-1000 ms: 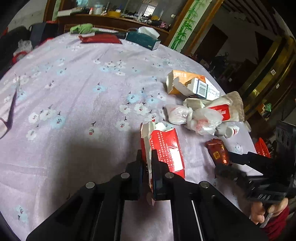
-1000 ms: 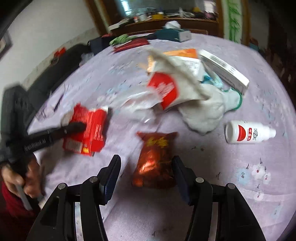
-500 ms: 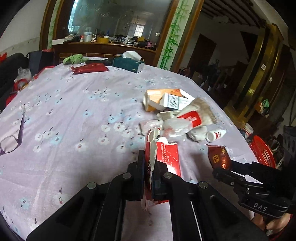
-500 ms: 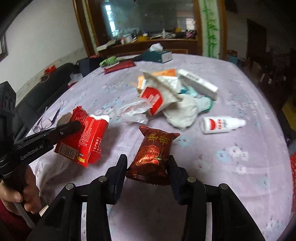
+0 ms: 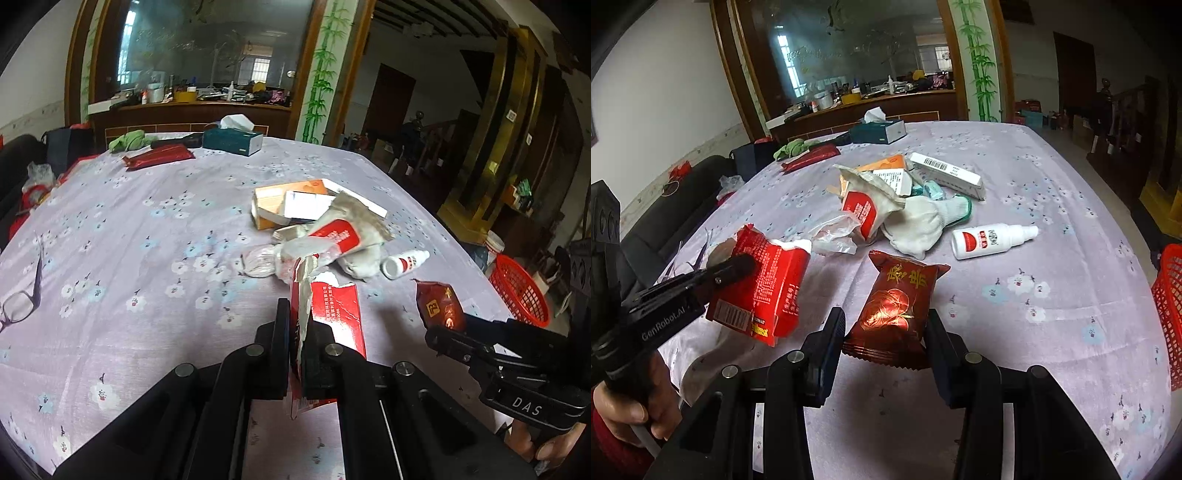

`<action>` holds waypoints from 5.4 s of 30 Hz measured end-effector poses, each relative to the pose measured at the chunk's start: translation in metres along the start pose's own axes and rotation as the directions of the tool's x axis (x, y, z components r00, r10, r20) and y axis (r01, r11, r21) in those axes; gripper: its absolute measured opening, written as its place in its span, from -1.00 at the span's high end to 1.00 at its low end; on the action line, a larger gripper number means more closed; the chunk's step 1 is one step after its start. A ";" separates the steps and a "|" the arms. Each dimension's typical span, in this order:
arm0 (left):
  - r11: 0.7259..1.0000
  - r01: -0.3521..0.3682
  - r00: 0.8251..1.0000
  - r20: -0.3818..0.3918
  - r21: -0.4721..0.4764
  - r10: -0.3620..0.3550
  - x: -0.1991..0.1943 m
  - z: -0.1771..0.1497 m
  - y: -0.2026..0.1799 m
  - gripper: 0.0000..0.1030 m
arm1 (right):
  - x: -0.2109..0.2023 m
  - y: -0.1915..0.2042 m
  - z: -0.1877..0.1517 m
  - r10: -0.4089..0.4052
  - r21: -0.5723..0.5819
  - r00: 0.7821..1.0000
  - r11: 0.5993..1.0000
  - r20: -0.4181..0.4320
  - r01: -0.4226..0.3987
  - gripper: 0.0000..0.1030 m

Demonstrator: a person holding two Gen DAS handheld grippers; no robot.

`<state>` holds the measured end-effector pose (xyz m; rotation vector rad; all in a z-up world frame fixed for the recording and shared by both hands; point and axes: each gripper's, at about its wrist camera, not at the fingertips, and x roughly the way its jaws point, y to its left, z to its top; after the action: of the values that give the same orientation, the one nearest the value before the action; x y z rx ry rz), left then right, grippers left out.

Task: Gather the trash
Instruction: 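Grasp the red cardboard box with the left tool while the right tool grasps the red snack packet, then carry the box and packet over the red wastebasket and open both tools, then grasp the clear plastic bag with the left tool while the right tool grasps the silver foil bag, then carry both held bags toward the red wastebasket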

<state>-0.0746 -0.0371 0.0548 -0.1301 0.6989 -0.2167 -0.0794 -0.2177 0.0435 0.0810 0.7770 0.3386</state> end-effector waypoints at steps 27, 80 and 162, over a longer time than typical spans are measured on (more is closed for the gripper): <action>0.994 0.081 0.996 -0.039 0.077 -0.078 0.012 0.008 -0.048 0.93 | -0.029 -0.042 0.002 -0.029 0.110 0.999 0.994 0.034 0.026 0.09; 0.915 0.331 0.937 -0.192 0.230 -0.291 0.063 0.027 -0.224 -0.09 | -0.139 -0.229 -0.006 -0.198 0.481 0.969 0.871 0.150 0.104 -0.24; 0.990 0.139 0.990 -0.005 0.020 -0.139 0.019 -0.003 -0.021 0.57 | -0.029 -0.045 0.024 0.052 0.165 0.993 0.984 0.107 -0.069 0.64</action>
<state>-0.0655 -0.0623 0.0451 -0.1587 0.6917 -0.3575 -0.0692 -0.2683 0.0713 0.2798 0.7019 0.3234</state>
